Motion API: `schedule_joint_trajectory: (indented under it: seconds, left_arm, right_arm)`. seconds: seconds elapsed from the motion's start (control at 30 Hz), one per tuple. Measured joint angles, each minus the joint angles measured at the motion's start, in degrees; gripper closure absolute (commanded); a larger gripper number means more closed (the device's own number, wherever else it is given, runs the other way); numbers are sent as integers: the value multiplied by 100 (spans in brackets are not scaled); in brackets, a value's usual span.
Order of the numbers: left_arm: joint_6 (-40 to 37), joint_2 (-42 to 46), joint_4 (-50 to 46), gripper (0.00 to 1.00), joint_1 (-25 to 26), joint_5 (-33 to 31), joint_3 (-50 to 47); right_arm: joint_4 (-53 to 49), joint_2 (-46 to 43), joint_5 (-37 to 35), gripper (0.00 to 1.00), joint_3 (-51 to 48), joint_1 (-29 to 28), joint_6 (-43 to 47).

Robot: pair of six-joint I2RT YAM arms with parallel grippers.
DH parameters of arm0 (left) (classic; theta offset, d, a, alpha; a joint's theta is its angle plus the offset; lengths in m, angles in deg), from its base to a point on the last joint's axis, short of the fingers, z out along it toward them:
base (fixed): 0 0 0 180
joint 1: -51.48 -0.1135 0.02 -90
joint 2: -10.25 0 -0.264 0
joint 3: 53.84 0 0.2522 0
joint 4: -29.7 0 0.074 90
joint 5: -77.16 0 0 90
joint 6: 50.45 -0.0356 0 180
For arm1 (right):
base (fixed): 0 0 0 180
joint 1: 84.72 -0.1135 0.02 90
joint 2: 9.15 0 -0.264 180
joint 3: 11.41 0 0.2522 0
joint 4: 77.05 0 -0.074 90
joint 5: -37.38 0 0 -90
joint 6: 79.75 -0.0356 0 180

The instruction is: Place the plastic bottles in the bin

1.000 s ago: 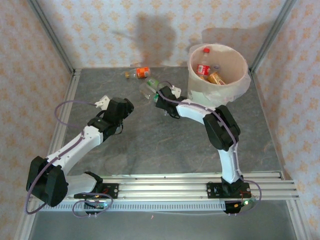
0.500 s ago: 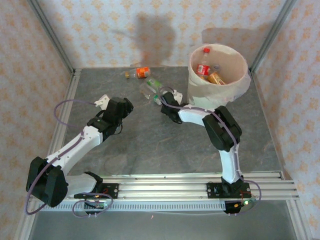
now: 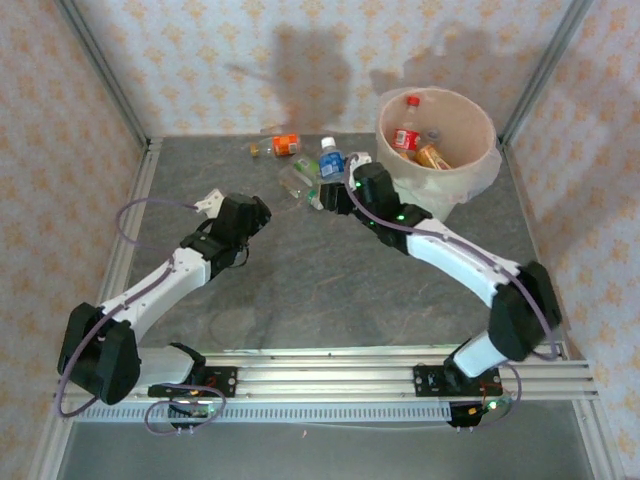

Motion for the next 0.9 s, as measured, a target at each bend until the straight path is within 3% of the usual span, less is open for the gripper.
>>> schedule_joint_trajectory:
  seconds: [0.3,0.57,0.9]
  left_arm:
    - [-15,-546,133,0,0,616,415]
    - [-26,-756,173,0,0,918,632]
    - [-66,-859,131,0,4,973,815]
  right_arm:
    - [-922,-767,-33,49,1069,258,1121]
    - [-2020,-699,39,48,2197,1272,1781]
    - [-2800,-157,146,47,2649,2437,1773]
